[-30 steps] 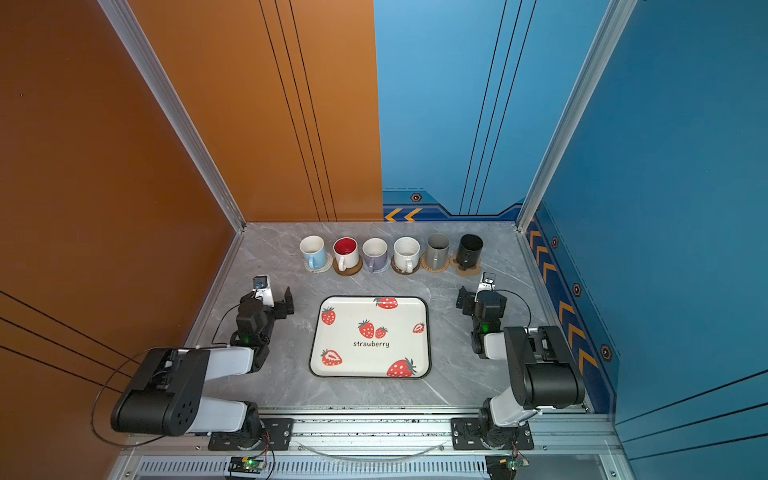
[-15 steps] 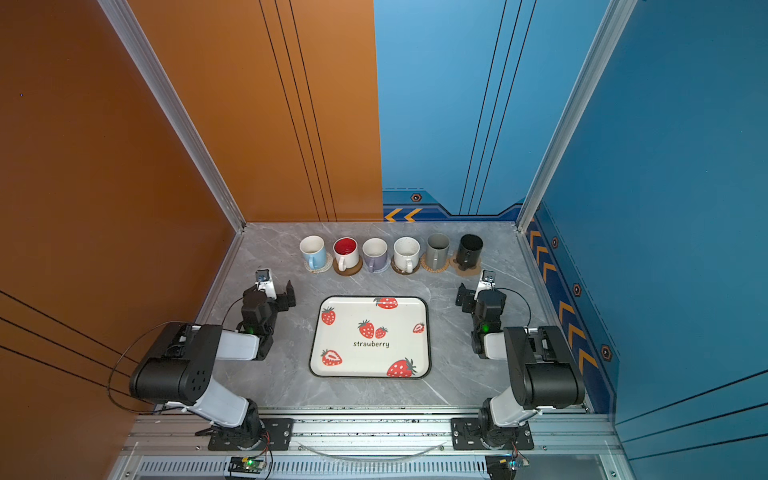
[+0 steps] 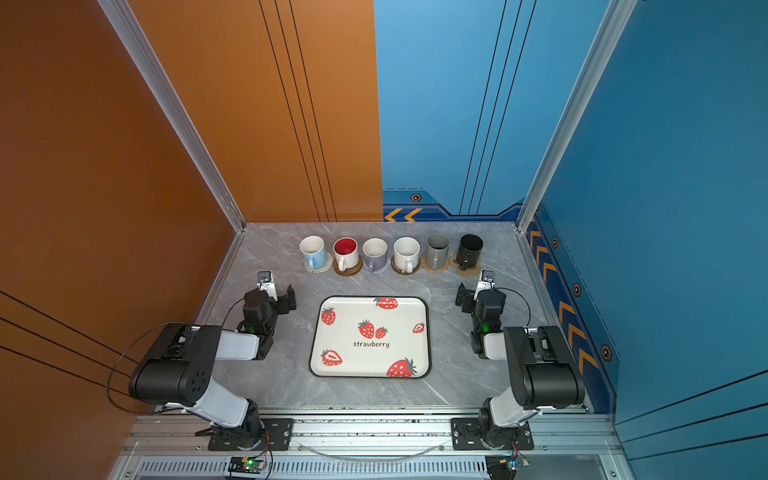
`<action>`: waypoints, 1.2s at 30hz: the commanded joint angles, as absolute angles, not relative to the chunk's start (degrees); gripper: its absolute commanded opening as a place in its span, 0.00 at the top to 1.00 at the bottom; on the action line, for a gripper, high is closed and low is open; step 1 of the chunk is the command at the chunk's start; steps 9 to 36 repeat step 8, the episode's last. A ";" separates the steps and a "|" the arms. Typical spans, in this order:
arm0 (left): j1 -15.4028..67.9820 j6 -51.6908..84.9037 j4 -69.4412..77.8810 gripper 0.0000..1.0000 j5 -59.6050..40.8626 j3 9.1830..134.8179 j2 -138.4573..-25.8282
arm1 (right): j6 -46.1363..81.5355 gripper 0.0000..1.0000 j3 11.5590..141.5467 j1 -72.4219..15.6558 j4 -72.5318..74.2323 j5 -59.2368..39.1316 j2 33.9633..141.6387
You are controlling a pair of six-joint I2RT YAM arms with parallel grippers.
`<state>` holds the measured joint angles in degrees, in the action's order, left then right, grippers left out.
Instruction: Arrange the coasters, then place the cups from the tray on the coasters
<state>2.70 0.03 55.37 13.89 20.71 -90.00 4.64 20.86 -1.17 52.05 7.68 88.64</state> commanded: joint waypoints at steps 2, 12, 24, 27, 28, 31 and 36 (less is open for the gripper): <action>2.73 0.69 54.61 0.02 14.90 20.90 -89.59 | 3.94 0.00 21.37 -1.40 52.39 7.49 88.61; 2.81 0.62 54.60 0.02 15.03 20.86 -89.59 | 3.81 0.00 21.16 -1.41 52.54 7.58 88.51; 2.81 0.62 54.60 0.02 15.03 20.86 -89.59 | 3.81 0.00 21.16 -1.41 52.54 7.58 88.51; 2.81 0.62 54.60 0.02 15.03 20.86 -89.59 | 3.81 0.00 21.16 -1.41 52.54 7.58 88.51; 2.81 0.62 54.60 0.02 15.03 20.86 -89.59 | 3.81 0.00 21.16 -1.41 52.54 7.58 88.51; 2.81 0.62 54.60 0.02 15.03 20.86 -89.59 | 3.81 0.00 21.16 -1.41 52.54 7.58 88.51; 2.81 0.62 54.60 0.02 15.03 20.86 -89.59 | 3.81 0.00 21.16 -1.41 52.54 7.58 88.51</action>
